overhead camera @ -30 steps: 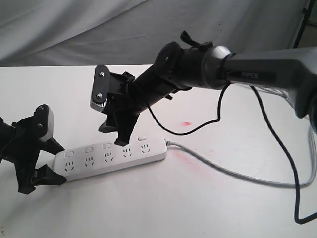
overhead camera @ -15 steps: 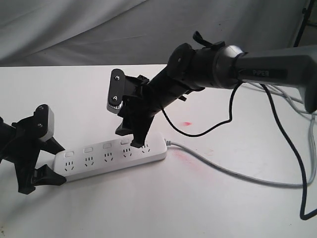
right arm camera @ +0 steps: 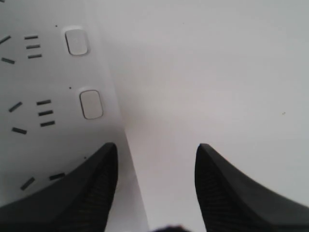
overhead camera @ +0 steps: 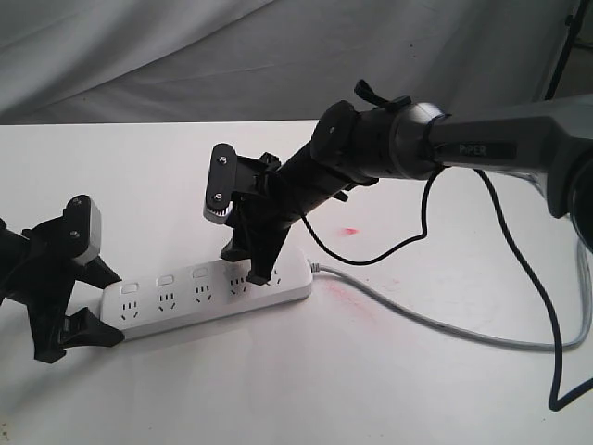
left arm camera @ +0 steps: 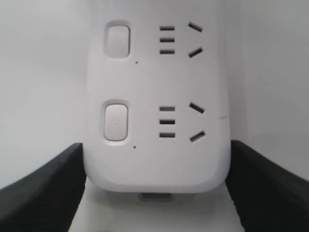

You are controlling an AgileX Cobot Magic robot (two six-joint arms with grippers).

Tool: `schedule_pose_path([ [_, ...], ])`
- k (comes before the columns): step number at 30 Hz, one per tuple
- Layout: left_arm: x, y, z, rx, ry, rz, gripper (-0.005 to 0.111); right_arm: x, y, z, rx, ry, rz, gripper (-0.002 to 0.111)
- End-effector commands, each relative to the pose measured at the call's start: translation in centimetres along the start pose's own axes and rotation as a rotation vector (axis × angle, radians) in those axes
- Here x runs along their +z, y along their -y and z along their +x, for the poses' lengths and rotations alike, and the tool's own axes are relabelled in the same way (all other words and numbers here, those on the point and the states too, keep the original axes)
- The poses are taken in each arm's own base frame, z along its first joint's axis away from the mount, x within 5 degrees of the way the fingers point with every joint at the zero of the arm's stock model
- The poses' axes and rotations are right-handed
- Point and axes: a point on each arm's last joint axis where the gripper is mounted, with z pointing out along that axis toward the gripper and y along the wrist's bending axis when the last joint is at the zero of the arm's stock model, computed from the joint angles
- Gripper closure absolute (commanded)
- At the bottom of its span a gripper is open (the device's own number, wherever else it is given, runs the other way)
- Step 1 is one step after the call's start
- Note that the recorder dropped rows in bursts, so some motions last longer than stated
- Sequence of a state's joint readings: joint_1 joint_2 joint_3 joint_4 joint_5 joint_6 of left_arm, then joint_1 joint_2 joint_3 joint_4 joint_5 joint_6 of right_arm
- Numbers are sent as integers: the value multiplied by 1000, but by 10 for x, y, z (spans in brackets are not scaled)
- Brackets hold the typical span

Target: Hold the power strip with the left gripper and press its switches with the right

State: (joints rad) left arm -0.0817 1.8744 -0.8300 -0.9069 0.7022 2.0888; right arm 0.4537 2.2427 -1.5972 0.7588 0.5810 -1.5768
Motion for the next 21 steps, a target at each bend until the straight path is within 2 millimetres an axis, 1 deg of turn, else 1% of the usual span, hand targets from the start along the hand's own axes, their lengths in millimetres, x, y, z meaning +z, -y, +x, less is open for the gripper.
schedule_pose_path([
  [1, 0, 0, 0, 7, 1, 5, 40, 3, -2, 4, 10, -2, -13, 61],
  [5, 0, 0, 0, 7, 1, 5, 40, 17, -6, 15, 14, -25, -48, 61],
  [7, 0, 0, 0, 7, 1, 5, 40, 20, -8, 18, 10, -34, -63, 61],
  [19, 0, 0, 0, 7, 1, 5, 40, 18, -4, 25, 1, -54, -62, 61],
  [21, 0, 0, 0, 7, 1, 5, 40, 21, -5, 29, 7, -59, -75, 61],
])
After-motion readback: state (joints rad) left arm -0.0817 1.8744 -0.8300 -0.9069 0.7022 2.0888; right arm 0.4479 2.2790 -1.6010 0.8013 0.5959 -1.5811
